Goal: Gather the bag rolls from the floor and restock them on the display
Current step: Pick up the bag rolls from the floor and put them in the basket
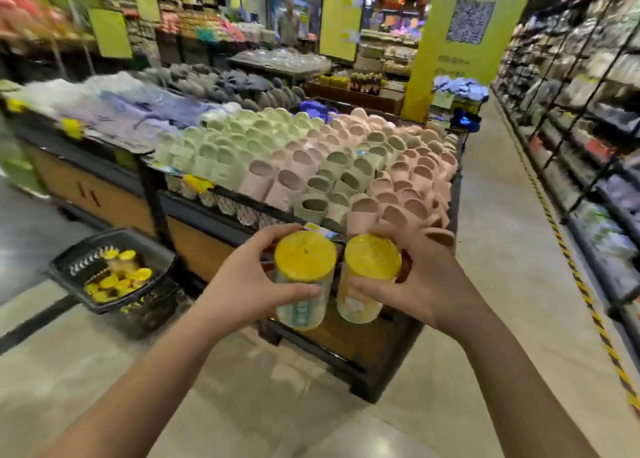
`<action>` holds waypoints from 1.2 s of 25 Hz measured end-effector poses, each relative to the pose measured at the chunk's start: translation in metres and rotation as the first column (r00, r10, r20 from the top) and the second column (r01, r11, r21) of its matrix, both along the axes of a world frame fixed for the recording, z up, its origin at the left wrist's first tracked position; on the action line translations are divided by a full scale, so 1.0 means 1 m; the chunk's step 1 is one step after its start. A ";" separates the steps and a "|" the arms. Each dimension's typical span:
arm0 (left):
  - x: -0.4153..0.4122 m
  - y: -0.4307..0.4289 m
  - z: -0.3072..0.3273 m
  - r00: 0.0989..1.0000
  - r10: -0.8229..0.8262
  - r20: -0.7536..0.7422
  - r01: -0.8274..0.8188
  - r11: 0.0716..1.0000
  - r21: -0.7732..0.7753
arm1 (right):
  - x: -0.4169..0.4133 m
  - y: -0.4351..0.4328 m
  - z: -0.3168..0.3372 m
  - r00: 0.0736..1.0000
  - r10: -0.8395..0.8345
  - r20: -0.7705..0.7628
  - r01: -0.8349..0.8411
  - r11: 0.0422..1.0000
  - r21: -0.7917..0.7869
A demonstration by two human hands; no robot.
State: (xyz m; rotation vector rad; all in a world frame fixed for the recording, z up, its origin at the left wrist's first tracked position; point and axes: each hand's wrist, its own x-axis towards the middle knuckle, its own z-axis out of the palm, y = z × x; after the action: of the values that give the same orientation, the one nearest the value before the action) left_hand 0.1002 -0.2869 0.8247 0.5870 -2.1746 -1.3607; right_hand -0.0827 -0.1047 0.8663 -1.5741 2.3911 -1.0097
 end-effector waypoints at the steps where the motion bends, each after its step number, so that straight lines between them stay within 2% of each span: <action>1: 0.029 -0.031 -0.002 0.999 0.052 -0.007 -0.052 0.999 -0.003 | 0.021 -0.044 0.000 0.998 0.065 -0.025 -0.064 0.998 0.023; 5: 0.126 -0.134 -0.011 0.971 0.238 -0.003 -0.237 0.970 -0.060 | 0.093 -0.188 -0.010 0.975 0.224 -0.004 -0.223 0.970 0.095; 8: 0.189 -0.204 -0.018 0.933 0.359 0.002 -0.358 0.933 -0.037 | 0.138 -0.287 -0.021 0.939 0.345 -0.010 -0.340 0.928 0.151; 13: 0.249 -0.300 -0.030 0.852 0.521 0.041 -0.518 0.852 -0.073 | 0.182 -0.425 -0.035 0.863 0.503 -0.033 -0.488 0.850 0.200; 17: 0.266 -0.393 -0.043 0.779 0.624 0.062 -0.619 0.781 -0.082 | 0.194 -0.547 -0.047 0.799 0.601 -0.016 -0.584 0.783 0.215; 21: 0.256 -0.497 -0.047 0.744 0.661 0.095 -0.658 0.750 -0.068 | 0.186 -0.670 -0.052 0.743 0.669 -0.021 -0.645 0.724 0.244; 26: 0.243 -0.626 -0.058 0.703 0.691 0.171 -0.695 0.718 -0.046 | 0.174 -0.816 -0.059 0.698 0.715 -0.040 -0.668 0.670 0.323; 30: 0.243 -0.706 -0.078 0.686 0.692 0.226 -0.699 0.712 -0.061 | 0.177 -0.897 -0.074 0.690 0.723 -0.038 -0.657 0.647 0.387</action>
State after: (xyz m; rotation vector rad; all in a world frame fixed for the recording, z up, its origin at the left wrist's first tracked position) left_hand 0.3429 -0.9927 0.7465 1.4778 -1.7682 -0.9193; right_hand 0.0941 -1.0013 0.7926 -2.2210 1.6155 -0.2625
